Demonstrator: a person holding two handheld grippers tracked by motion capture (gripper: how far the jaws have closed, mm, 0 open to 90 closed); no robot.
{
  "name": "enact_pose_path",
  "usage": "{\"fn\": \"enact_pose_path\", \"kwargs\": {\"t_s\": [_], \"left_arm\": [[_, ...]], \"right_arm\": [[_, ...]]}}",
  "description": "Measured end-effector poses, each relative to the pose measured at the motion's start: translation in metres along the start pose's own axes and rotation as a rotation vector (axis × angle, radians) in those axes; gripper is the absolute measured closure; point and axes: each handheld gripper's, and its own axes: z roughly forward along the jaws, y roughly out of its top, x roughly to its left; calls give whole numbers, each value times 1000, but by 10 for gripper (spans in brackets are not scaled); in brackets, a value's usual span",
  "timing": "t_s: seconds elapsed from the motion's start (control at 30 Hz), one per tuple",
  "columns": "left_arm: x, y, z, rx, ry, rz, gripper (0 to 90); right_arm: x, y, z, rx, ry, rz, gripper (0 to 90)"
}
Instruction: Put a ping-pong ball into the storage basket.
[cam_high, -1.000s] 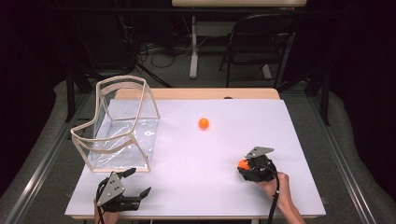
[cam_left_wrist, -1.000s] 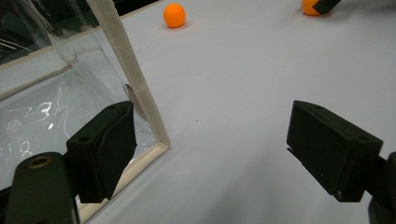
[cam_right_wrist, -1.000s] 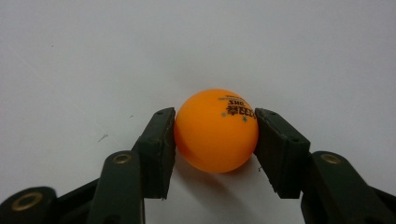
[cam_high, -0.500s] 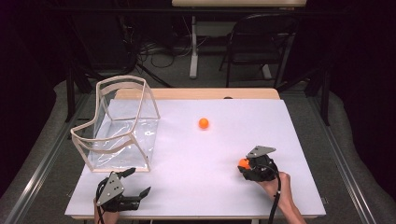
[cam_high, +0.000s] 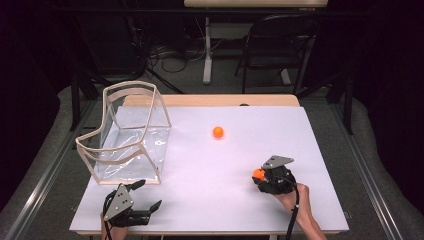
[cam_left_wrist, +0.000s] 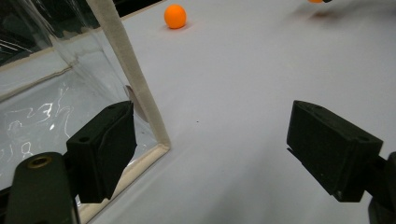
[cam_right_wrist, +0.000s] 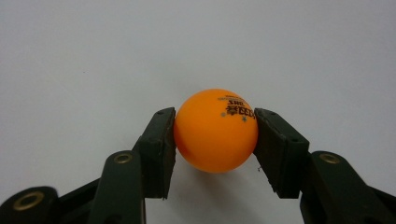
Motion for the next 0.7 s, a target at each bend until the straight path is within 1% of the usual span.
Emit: {"fn": "enact_pose_path", "kwargs": {"t_s": [0.27,0.5,0.53,0.6,0.7], "left_arm": [[0,0,1,4,0,2,160],[0,0,2,4,-4,0,160],[-1,0,3,3,-3,-4,160],[-1,0,3,3,-4,-5,160],[0,0,2,4,-4,-1,160]], "right_arm": [[2,5,-1,-10,5,-7,498],[3,9,-2,-21,12,-1,498],[4,11,-2,-26,16,-9,498],[5,13,-1,-27,15,-8,498],[6,15,0,-29,14,-20,498]]}}
